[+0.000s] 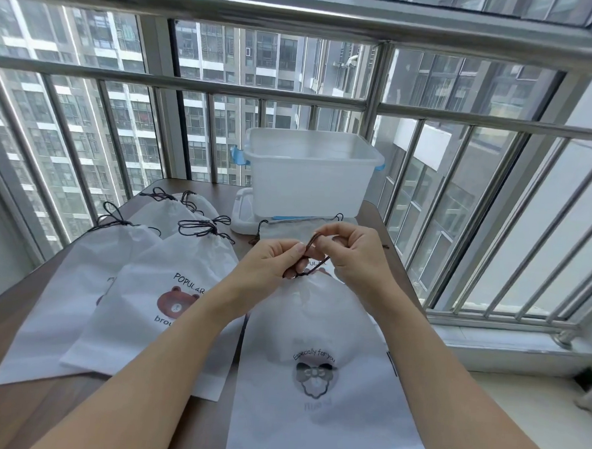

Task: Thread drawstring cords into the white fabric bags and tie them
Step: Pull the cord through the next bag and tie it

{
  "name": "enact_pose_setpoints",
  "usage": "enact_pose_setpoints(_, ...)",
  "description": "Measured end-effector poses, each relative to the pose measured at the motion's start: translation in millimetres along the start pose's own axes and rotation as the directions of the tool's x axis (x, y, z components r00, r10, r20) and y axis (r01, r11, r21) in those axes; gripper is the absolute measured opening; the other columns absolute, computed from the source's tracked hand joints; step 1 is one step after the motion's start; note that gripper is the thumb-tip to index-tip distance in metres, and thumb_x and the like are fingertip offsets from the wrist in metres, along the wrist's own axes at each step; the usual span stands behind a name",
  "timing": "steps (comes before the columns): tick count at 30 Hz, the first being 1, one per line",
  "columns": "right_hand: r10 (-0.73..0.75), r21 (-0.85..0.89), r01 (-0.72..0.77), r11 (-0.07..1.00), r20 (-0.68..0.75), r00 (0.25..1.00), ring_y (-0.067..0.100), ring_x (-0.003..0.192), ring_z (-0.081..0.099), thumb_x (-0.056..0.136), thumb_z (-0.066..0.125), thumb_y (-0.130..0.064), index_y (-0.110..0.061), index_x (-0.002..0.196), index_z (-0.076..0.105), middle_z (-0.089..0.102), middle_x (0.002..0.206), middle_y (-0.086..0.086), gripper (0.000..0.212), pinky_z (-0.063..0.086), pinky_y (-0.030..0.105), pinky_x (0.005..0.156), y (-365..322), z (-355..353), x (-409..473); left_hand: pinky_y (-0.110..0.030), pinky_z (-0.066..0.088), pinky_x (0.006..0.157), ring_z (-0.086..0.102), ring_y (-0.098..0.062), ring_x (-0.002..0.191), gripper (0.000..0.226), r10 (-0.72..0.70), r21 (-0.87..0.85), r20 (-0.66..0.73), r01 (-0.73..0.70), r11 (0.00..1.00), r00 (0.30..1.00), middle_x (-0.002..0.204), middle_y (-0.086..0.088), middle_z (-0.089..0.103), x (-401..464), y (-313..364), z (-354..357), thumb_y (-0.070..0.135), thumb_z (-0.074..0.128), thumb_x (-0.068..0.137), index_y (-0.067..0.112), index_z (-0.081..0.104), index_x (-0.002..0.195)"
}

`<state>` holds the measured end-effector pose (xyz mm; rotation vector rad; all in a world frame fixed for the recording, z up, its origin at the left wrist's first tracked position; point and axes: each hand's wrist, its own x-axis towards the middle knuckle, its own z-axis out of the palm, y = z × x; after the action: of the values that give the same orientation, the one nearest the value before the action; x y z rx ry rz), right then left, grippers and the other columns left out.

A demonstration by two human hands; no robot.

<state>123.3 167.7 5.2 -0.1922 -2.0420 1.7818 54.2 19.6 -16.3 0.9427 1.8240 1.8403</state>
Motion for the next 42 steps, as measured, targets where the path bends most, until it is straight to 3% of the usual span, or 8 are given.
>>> enact_pose_setpoints(3,0.128,0.117,-0.130,0.985,0.018,0.992,0.003,0.034,0.027,0.098,0.059,-0.002,-0.008,0.086,0.062,0.032,0.044,-0.008,0.014,0.031,0.013,0.035,-6,-2,-1,-0.010,0.036,0.060,0.044,-0.002,0.060,0.029,-0.020,-0.002,-0.015,0.020,1.000,1.000,0.065,0.008,0.052,0,0,1,0.017,0.047,0.104,0.006,0.074,0.102)
enact_pose_setpoints(11,0.135,0.133,-0.138,0.981,0.031,0.990,0.005,0.034,0.022,0.096,0.063,-0.004,-0.003,0.082,0.057,0.028,0.042,-0.007,0.015,0.029,0.013,0.034,-6,-2,-2,-0.012,0.039,0.063,0.050,-0.001,0.060,0.023,-0.024,0.002,0.028,0.024,1.000,0.999,0.065,0.010,0.061,-3,3,3,0.014,0.049,0.103,0.004,0.070,0.099)
enact_pose_setpoints(18,0.150,0.132,-0.150,0.980,0.005,0.989,0.007,0.036,0.017,0.093,0.057,0.001,-0.009,0.072,0.057,0.025,0.045,-0.006,0.023,0.016,0.017,0.038,-2,-6,4,-0.014,0.045,0.062,0.062,-0.010,0.063,0.028,-0.067,-0.256,0.102,0.091,0.962,0.993,0.075,-0.010,0.064,-5,13,2,0.001,0.037,0.102,0.006,0.052,0.079)
enact_pose_setpoints(26,0.161,0.187,-0.166,0.968,0.041,0.986,0.008,0.039,0.016,0.094,0.058,-0.001,-0.013,0.070,0.056,0.023,0.050,-0.004,0.027,0.021,0.016,0.036,-3,-4,2,-0.017,0.039,0.064,0.049,-0.010,0.062,0.029,-0.097,-0.209,0.175,0.133,0.969,0.980,0.081,-0.011,0.067,-7,12,0,0.005,0.040,0.101,0.009,0.054,0.076)
enact_pose_setpoints(30,0.159,0.214,-0.158,0.964,0.012,0.987,0.008,0.040,0.016,0.093,0.059,-0.001,-0.015,0.066,0.058,0.024,0.052,-0.003,0.031,0.016,0.017,0.038,-3,-6,2,-0.017,0.040,0.067,0.054,-0.005,0.061,0.024,-0.085,-0.139,0.112,0.100,0.985,0.990,0.076,-0.008,0.064,-7,11,0,0.009,0.048,0.101,0.004,0.064,0.084)
enact_pose_setpoints(35,0.196,0.236,-0.194,0.952,0.015,0.980,0.012,0.046,0.012,0.094,0.056,-0.002,-0.011,0.075,0.054,0.016,0.063,0.002,0.021,0.032,0.013,0.034,-9,-7,-1,-0.017,0.041,0.070,0.049,-0.010,0.068,0.013,-0.053,-0.033,-0.015,0.053,0.998,0.998,0.078,-0.003,0.069,-5,7,-1,0.015,0.063,0.095,0.010,0.074,0.090)
enact_pose_setpoints(39,0.206,0.233,-0.203,0.951,0.009,0.978,0.012,0.047,0.011,0.094,0.056,-0.003,-0.012,0.077,0.052,0.013,0.067,0.003,0.019,0.033,0.012,0.035,-11,-6,-1,-0.014,0.044,0.062,0.050,-0.009,0.059,0.012,-0.029,-0.041,-0.070,0.026,0.999,0.997,0.072,-0.003,0.070,-3,5,-1,0.007,0.061,0.096,0.010,0.066,0.107)
enact_pose_setpoints(42,0.214,0.256,-0.210,0.944,0.011,0.977,0.011,0.046,0.011,0.095,0.056,-0.004,-0.011,0.081,0.052,0.011,0.071,0.006,0.016,0.033,0.013,0.035,-13,-6,-2,-0.015,0.043,0.058,0.048,-0.010,0.057,0.008,-0.015,-0.074,-0.062,0.010,0.997,0.998,0.070,-0.005,0.069,-4,6,-1,0.005,0.060,0.096,0.011,0.059,0.101)
